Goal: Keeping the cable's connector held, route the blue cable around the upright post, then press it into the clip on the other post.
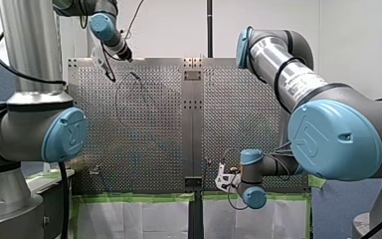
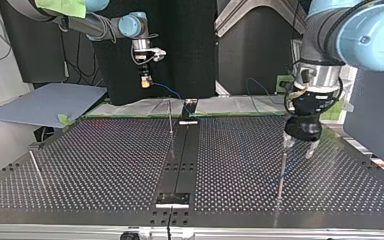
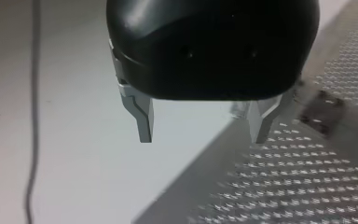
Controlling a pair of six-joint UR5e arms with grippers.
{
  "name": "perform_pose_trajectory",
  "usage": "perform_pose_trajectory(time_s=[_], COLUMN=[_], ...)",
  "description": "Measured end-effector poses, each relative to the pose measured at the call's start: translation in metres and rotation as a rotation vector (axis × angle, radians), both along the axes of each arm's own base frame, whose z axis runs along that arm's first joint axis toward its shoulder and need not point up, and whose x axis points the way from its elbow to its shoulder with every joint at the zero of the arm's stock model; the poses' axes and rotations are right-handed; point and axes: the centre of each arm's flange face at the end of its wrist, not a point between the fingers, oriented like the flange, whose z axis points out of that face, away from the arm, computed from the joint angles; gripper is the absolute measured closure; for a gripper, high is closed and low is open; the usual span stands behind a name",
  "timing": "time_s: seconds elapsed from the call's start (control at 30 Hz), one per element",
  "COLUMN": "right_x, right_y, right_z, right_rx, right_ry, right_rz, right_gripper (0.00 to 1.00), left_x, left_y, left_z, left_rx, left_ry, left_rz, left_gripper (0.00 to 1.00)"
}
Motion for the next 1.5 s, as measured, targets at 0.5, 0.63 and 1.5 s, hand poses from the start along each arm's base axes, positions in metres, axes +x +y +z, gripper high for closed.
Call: perform_pose_trajectory(time_s=[0.5, 0.63, 1.5], right_x=[0.000, 0.000, -0.001], right_y=[0.000, 0.000, 0.000], right_z=[0.000, 0.000, 0.000], right_rx=[0.002, 0.003, 0.002], right_ry=[0.001, 0.001, 0.001], right_rz=[0.000, 0.000, -0.001], right_gripper=[1.00, 1.00, 1.00], left_x=[-0.006, -0.002, 0.009], left_y=[-0.009, -0.008, 0.000], left_z=[-0.026, -0.025, -0.007], left_rx=[0.162, 0.194, 0.385], left_ry=[0.160, 0.145, 0.171], left_rz=[-0.041, -0.041, -0.008], left_gripper=[0.00, 0.00, 0.00])
